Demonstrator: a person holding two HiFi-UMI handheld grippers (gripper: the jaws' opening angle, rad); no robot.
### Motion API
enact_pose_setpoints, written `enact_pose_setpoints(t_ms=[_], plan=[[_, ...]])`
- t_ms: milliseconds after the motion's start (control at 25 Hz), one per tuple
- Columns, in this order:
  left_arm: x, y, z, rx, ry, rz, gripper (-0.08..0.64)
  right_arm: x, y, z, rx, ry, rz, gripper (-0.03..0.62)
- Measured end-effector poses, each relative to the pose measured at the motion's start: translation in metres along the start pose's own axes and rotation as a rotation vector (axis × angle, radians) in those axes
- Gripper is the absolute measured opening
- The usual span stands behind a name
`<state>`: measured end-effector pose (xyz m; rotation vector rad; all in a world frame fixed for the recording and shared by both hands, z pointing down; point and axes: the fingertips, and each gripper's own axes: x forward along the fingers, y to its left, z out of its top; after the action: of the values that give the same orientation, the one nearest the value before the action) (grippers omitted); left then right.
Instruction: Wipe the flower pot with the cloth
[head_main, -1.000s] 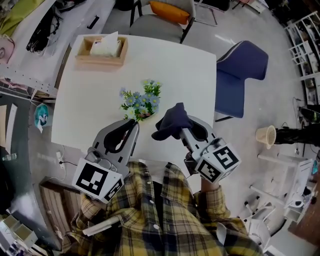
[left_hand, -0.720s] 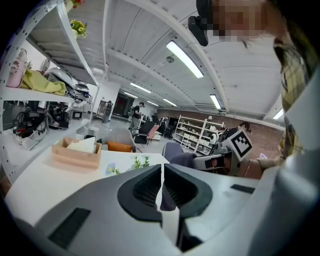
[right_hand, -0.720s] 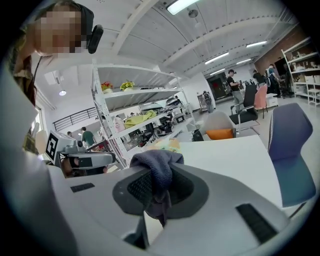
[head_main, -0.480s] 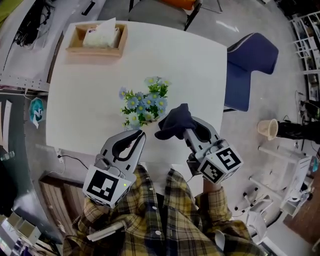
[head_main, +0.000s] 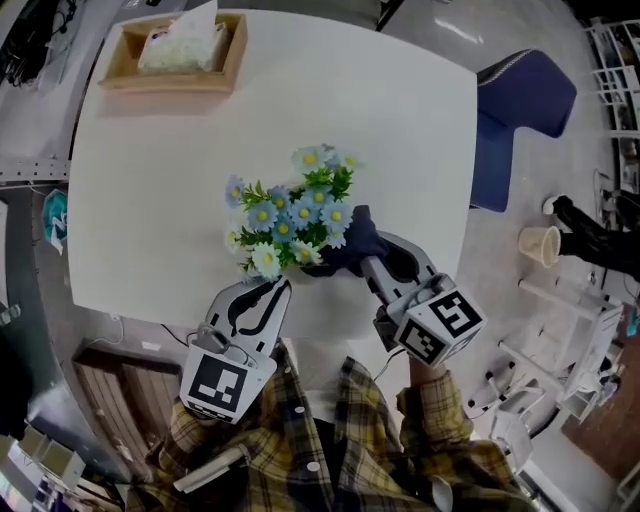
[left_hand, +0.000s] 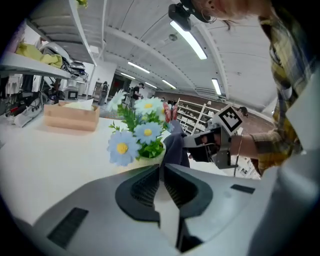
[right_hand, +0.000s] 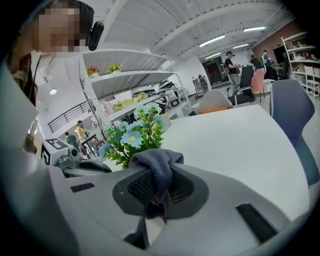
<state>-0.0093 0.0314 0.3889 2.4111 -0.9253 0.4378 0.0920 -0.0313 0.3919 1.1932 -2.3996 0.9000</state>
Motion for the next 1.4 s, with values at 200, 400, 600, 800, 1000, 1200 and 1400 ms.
enact_pose_setpoints(t_ms=[200, 400, 600, 800, 1000, 1200, 1400], plan=[[0.008, 0.013, -0.020, 0.048, 0.036, 0.041, 0.064, 0.003, -0.006, -0.011, 0.017, 0.013, -0.006, 0.023], [0.019, 0.023, -0.026, 0.088, 0.046, 0.032, 0.196, 0.011, -0.011, -0.016, 0.032, 0.014, -0.018, 0.023], [0.027, 0.028, -0.018, 0.086, -0.005, 0.031, 0.278, 0.013, -0.014, -0.022, 0.047, 0.012, -0.022, 0.023], [0.034, 0.029, -0.014, 0.094, -0.026, 0.003, 0.349, 0.014, -0.014, -0.025, 0.055, 0.008, -0.021, 0.023], [0.036, 0.030, -0.012, 0.125, -0.011, -0.031, 0.376, 0.011, -0.010, -0.028, 0.054, 0.008, -0.018, 0.023], [0.036, 0.043, -0.007, 0.138, -0.006, -0.010, 0.376, 0.011, -0.010, -0.028, 0.058, 0.011, -0.023, 0.023], [0.039, 0.046, 0.000, 0.166, -0.012, -0.039, 0.379, 0.014, -0.013, -0.027, 0.065, 0.020, -0.021, 0.023]])
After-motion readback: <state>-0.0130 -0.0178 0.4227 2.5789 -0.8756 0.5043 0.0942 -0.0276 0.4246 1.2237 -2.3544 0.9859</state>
